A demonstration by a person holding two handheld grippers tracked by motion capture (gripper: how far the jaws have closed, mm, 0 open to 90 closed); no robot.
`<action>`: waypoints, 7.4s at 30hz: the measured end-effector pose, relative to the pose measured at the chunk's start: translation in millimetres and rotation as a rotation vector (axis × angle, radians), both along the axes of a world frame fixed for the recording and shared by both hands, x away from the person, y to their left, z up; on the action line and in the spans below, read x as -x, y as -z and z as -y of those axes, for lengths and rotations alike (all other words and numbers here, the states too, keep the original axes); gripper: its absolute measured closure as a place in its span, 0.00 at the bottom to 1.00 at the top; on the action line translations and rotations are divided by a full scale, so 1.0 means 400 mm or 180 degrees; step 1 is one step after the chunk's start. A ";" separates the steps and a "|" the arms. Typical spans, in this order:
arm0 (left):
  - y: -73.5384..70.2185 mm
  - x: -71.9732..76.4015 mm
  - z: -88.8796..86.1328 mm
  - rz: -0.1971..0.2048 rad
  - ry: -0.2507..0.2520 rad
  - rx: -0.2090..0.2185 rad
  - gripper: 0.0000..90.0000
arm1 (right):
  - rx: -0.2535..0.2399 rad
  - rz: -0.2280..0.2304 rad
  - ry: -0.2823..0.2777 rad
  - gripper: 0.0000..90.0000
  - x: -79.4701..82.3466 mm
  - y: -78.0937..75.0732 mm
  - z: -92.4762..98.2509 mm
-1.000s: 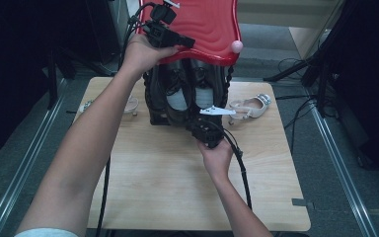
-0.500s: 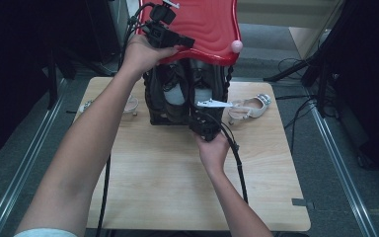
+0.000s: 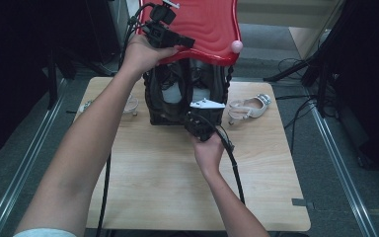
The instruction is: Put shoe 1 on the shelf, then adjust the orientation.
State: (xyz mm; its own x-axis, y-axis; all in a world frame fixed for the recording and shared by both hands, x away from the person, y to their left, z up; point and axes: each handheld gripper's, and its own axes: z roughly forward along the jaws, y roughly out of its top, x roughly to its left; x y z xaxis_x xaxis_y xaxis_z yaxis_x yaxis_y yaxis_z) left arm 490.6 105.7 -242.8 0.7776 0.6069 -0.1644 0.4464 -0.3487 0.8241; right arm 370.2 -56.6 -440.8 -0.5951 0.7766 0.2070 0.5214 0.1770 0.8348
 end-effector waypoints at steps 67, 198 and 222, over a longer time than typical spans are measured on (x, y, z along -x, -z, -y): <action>0.002 0.003 -0.001 0.0019 -0.0013 0.0012 1.00 | -0.0233 -0.0133 -0.0175 1.00 0.036 0.016 0.115; 0.482 0.303 -0.444 -0.0525 -0.0838 0.0161 1.00 | -0.0040 -0.0255 -0.0414 0.60 0.116 0.083 0.309; 0.513 0.121 -0.489 -0.0597 -0.1297 0.0071 1.00 | 0.0058 -0.0320 -0.0409 0.59 0.157 0.107 0.297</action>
State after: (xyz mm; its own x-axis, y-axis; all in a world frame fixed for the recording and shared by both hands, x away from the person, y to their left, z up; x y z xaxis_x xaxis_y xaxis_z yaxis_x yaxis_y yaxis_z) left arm 442.1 301.4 -447.8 0.4313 0.8522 -0.2963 0.6861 -0.0966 0.7211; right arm 307.5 -175.4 -483.6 -0.6669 0.6995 0.2570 0.5741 0.2623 0.7756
